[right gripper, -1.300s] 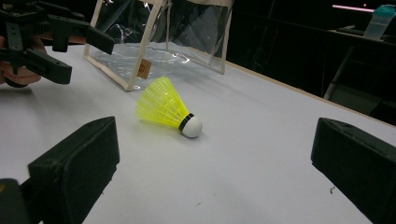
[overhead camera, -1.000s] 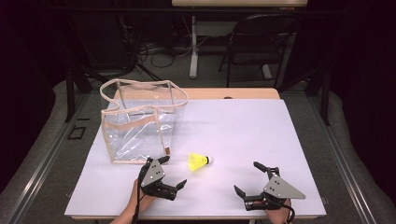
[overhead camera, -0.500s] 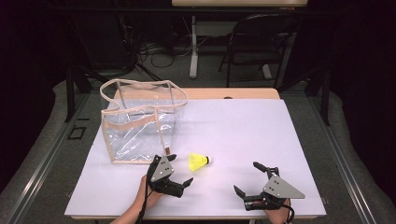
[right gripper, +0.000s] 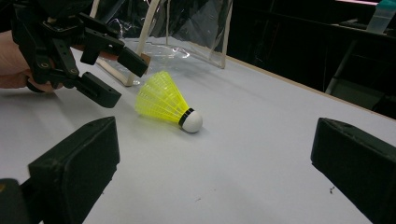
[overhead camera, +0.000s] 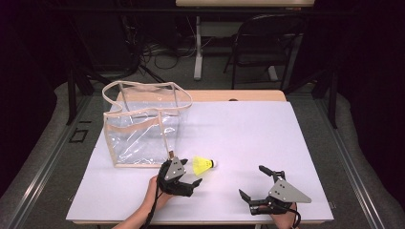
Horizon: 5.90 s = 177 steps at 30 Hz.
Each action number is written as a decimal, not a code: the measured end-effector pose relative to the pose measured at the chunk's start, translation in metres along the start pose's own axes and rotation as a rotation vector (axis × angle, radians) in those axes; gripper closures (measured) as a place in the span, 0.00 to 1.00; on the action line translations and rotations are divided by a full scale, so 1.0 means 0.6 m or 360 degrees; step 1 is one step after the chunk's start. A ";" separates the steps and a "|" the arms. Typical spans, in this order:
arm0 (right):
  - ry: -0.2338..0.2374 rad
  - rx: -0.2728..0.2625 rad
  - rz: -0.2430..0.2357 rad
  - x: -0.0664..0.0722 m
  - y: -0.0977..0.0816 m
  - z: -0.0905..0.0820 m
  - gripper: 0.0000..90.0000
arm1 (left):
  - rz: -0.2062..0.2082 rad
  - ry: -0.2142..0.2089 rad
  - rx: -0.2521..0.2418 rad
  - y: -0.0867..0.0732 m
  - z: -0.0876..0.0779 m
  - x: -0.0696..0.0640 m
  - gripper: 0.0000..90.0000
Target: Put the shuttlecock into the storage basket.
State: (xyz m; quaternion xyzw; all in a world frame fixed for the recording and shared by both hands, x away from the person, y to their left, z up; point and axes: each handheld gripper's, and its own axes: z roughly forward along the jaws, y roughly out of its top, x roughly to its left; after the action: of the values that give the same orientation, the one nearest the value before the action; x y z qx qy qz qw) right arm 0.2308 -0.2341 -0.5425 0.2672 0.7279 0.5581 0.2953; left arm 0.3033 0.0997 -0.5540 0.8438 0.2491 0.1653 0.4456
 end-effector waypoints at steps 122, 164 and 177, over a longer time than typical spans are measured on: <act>-0.0011 0.0029 -0.0008 0.000 0.000 0.001 0.02 | 0.0108 -0.0064 -0.0110 0.039 -0.028 0.007 1.00; -0.0020 0.0033 -0.0010 0.002 -0.001 0.000 0.02 | 0.0205 -0.0069 -0.0134 0.069 -0.047 0.002 1.00; -0.0018 0.0040 -0.0010 0.003 -0.001 0.000 0.02 | 0.0216 -0.0052 -0.0149 0.082 -0.048 0.011 1.00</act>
State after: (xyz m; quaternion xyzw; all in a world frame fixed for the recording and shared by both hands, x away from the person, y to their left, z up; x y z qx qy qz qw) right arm 0.2299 -0.2331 -0.5435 0.2718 0.7340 0.5466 0.2977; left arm 0.3077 0.0989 -0.4968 0.8396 0.1759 0.1929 0.4763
